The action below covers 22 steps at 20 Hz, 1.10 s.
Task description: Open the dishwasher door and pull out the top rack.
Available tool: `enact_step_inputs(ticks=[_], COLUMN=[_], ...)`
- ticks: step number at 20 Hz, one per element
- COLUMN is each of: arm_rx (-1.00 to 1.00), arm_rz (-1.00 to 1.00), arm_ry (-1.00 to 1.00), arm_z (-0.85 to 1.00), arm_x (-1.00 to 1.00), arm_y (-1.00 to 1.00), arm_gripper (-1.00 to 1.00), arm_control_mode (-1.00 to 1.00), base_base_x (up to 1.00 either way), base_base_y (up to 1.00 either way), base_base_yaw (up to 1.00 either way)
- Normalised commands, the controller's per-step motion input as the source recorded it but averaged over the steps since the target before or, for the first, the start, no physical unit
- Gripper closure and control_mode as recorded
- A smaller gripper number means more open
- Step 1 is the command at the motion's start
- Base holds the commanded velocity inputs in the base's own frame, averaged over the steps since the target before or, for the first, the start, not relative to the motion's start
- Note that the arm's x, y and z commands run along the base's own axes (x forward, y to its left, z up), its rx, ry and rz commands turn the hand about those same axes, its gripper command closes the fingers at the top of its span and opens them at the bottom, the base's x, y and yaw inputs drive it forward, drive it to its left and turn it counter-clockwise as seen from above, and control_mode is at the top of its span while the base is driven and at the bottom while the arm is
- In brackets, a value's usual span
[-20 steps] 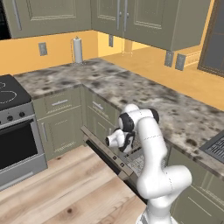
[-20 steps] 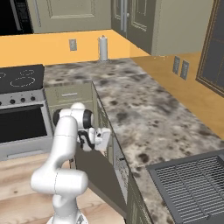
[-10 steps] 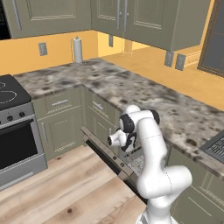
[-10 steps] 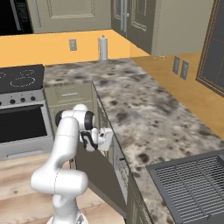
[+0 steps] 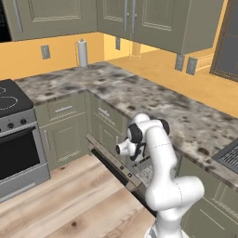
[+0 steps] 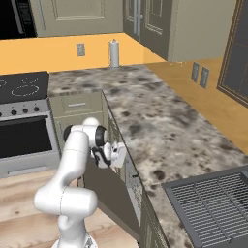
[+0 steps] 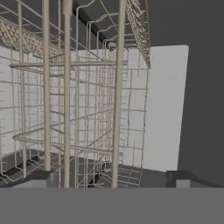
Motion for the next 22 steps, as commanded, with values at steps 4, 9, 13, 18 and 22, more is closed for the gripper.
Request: enact_step_inputs(ticks=[4, 9, 13, 18, 22], arm_rx=[0.0, -0.01, -0.01, -0.02, -0.01], arm_rz=[0.0, 0.0, 0.0, 0.0, 0.0], arm_ry=[0.0, 0.0, 0.0, 0.0, 0.0], arm_z=[-0.23, -0.21, -0.16, -0.12, -0.04], arm_x=[0.17, 0.15, 0.12, 0.13, 0.17], arm_y=[-0.11, -0.09, -0.06, -0.04, -0.07], arm_gripper=[-1.0, -1.0, -1.0, -1.0, -1.0], arm_control_mode=[-1.0, -1.0, -1.0, -1.0, -1.0], base_base_x=[0.0, 0.0, 0.0, 0.0, 0.0], base_base_y=[0.0, 0.0, 0.0, 0.0, 0.0], base_base_yaw=[0.0, 0.0, 0.0, 0.0, 0.0])
